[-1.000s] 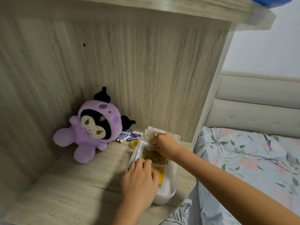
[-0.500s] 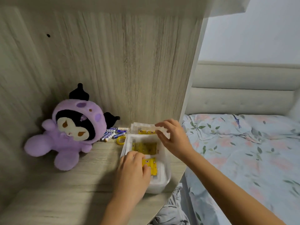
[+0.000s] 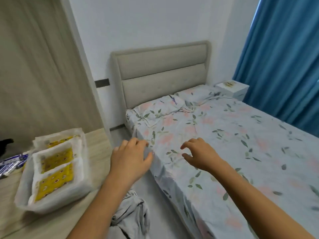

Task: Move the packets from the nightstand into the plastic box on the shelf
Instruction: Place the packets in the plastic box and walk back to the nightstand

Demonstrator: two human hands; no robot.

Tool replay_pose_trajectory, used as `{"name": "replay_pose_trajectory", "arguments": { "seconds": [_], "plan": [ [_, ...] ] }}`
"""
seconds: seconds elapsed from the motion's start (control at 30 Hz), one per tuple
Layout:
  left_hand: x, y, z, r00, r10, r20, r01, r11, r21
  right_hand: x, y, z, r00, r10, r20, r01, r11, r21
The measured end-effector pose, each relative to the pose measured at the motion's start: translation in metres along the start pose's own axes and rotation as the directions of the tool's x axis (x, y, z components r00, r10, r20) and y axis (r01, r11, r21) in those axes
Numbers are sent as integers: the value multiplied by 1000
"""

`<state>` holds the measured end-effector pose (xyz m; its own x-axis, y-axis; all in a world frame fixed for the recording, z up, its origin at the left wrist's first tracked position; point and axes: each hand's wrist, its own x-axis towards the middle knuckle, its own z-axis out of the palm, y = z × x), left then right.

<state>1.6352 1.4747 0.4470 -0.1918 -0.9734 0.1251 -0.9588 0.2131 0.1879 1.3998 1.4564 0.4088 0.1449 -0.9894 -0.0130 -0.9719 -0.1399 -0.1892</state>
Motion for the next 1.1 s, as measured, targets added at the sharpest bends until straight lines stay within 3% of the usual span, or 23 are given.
{"name": "replay_pose_trajectory", "arguments": {
  "seconds": [0.2, 0.47, 0.67, 0.9, 1.0, 1.1],
  "plan": [
    [-14, 124, 51, 948, 225, 226, -227, 974, -21, -122, 122, 0, 959, 282, 27, -282, 959, -10],
    [-66, 277, 105, 822, 487, 294, -485, 870, -84, -288, 228, -1, 842, 539, 31, -539, 842, 0],
    [-111, 396, 131, 562, 739, 372, -745, 647, -162, -428, 264, -4, 607, 794, 29, -792, 602, 106],
    [-148, 498, 149, 211, 883, 419, -877, 360, -318, -534, 249, -9, 255, 965, -54, -925, 260, 277],
    [-164, 531, 161, 115, 900, 420, -885, 285, -367, -562, 246, -6, 148, 984, -97, -935, 172, 309],
    [-180, 564, 174, 77, 900, 429, -896, 251, -366, -588, 254, -8, 96, 989, -109, -940, 126, 317]
  ]
}}
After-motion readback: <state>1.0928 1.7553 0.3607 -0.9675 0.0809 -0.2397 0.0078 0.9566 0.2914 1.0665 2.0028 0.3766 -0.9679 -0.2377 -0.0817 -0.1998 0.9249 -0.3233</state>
